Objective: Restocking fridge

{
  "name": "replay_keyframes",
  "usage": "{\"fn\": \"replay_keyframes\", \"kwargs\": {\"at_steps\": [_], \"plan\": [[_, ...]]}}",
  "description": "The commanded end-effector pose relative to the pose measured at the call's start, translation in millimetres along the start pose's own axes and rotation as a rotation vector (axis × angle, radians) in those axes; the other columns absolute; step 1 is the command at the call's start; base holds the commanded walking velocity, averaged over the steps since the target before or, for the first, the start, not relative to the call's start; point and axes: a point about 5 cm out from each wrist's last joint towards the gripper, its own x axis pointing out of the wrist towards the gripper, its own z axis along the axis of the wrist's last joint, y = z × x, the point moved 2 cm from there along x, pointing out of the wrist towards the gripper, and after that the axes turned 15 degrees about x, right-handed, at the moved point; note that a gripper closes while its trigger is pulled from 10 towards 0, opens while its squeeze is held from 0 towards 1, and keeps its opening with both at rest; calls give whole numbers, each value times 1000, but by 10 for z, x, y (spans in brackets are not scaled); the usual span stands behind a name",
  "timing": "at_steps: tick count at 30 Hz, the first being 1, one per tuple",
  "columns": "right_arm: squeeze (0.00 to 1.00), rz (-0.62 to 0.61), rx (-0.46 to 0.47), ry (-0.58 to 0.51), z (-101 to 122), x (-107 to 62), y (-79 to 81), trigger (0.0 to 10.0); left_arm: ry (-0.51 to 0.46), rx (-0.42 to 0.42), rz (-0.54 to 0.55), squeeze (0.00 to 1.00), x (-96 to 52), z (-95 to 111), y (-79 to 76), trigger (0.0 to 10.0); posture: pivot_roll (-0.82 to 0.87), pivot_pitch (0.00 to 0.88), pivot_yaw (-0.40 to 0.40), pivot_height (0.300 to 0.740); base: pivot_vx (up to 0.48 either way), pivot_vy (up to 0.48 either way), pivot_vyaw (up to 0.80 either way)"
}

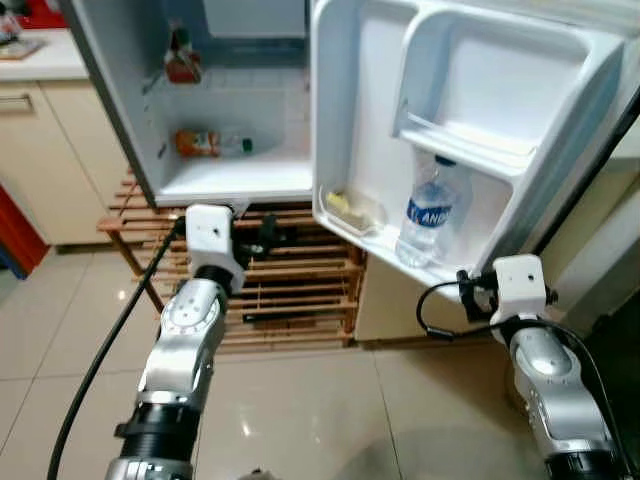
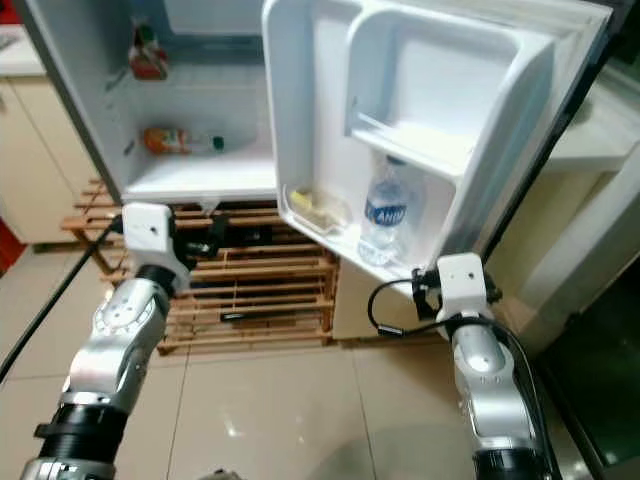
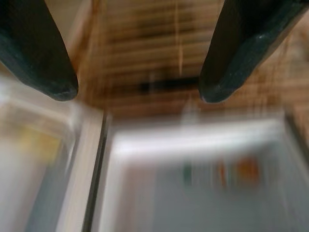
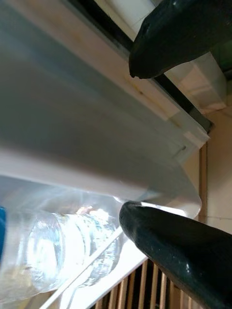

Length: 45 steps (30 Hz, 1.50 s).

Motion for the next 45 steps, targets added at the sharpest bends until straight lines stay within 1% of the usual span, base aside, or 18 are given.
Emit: {"fn": "replay_keyframes", "kwargs": {"at_steps": [1,4,7,8,9,15,18,21,23,26,29,34,37,38,39,41,43,45], "plan": [[129,-119,1,-71,248,52,-253,10000,171,-7,-27,0,-13,-302,-59,10000,-58,0,20,740,0,0,0],[129,-140,137,-83,339,111,-321,10000,195,-20,-47,0,-29,-361,-76,10000,-53,0,19,740,0,0,0],[129,1,384,-13,297,247,-63,10000,190,-26,-52,0,-17,-335,-90,10000,-62,0,33,740,0,0,0],[129,1,384,-13,297,247,-63,10000,190,-26,-52,0,-17,-335,-90,10000,-62,0,33,740,0,0,0],[122,124,464,10,321,327,221,10000,195,-23,-70,0,2,-322,-123,10000,-70,0,38,740,0,0,0],[125,425,579,69,478,466,1012,10000,223,-15,-105,0,58,-343,-185,10000,-71,0,38,740,0,0,0],[125,707,624,84,710,250,1429,10000,233,-9,-104,0,57,-370,-169,10000,-55,0,26,740,0,0,0],[122,967,649,98,858,-102,1624,10000,239,-1,-97,0,44,-395,-144,10000,-48,0,21,740,0,0,0],[114,1087,625,92,883,-312,1611,10000,248,5,-94,0,31,-423,-130,10000,-46,0,19,740,0,0,0],[118,1137,654,92,869,-468,1418,10000,260,15,-90,0,15,-459,-115,10000,-49,0,21,740,0,0,0],[118,1207,760,92,877,-767,1154,10000,264,38,-108,0,7,-481,-124,10000,-66,0,32,740,0,0,0],[114,1173,758,154,675,-1035,893,10000,259,48,-144,0,12,-473,-174,10000,-99,0,49,740,0,0,0],[110,1089,685,222,462,-1039,722,10000,260,52,-164,0,14,-470,-207,10000,-106,0,52,740,0,0,0],[110,945,575,333,145,-981,440,10000,269,64,-177,0,10,-483,-222,10000,-115,0,59,740,0,0,0],[110,945,575,333,145,-981,440,10000,269,64,-177,0,10,-483,-222,10000,-115,0,59,740,0,0,0],[106,790,418,443,-138,-901,179,10000,290,80,-182,0,1,-525,-226,10000,-111,0,58,740,0,0,0],[106,705,341,454,-213,-778,92,10000,302,90,-190,0,-6,-554,-236,10000,-109,0,58,740,0,0,0],[102,575,270,378,-194,-440,34,10000,303,93,-193,0,0,-557,-244,10000,-97,0,58,740,0,0,0]]}}
